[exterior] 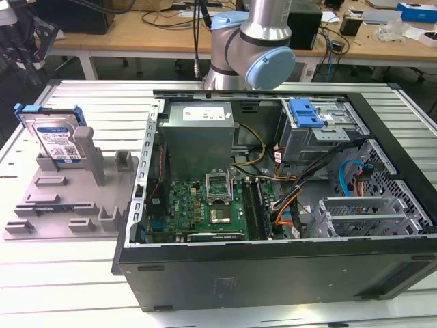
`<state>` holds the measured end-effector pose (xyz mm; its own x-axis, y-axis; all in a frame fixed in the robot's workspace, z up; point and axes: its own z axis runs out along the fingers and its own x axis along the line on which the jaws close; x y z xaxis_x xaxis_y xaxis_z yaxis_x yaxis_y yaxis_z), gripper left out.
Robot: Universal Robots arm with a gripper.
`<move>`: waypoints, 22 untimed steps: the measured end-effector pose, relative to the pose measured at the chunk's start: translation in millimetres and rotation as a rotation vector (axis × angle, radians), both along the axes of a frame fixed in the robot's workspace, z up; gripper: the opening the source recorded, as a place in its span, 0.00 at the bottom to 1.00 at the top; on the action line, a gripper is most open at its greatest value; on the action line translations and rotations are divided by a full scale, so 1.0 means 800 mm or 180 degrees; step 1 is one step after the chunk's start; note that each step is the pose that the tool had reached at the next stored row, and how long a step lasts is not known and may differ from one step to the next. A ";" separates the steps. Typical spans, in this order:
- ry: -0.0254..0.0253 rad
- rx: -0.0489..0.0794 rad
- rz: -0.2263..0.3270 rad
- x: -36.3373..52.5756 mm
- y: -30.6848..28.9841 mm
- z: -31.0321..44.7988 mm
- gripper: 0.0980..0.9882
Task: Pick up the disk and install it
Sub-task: 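Pick up the disk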
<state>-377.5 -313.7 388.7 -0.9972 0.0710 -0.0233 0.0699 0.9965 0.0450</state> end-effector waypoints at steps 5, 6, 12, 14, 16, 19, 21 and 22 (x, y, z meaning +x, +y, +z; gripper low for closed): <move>0.0004 0.0000 0.0180 0.000 0.0000 -0.0002 0.01; 0.0005 0.0000 0.0295 0.000 0.0000 -0.0004 0.01; 0.0018 0.0000 0.0989 0.000 0.0000 -0.0025 0.01; 0.0020 0.0000 0.1138 0.000 0.0000 -0.0030 0.01; 0.0023 0.0000 0.1278 0.000 0.0000 -0.0035 0.01; 0.0026 0.0000 0.1475 0.000 0.0000 -0.0042 0.08; 0.0029 0.0000 0.1659 0.000 0.0000 -0.0049 0.22; 0.0030 0.0000 0.1716 0.000 0.0000 -0.0051 0.29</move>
<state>-377.5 -313.7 384.7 -0.8924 -0.4510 -0.0141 -0.4511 0.8912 0.0468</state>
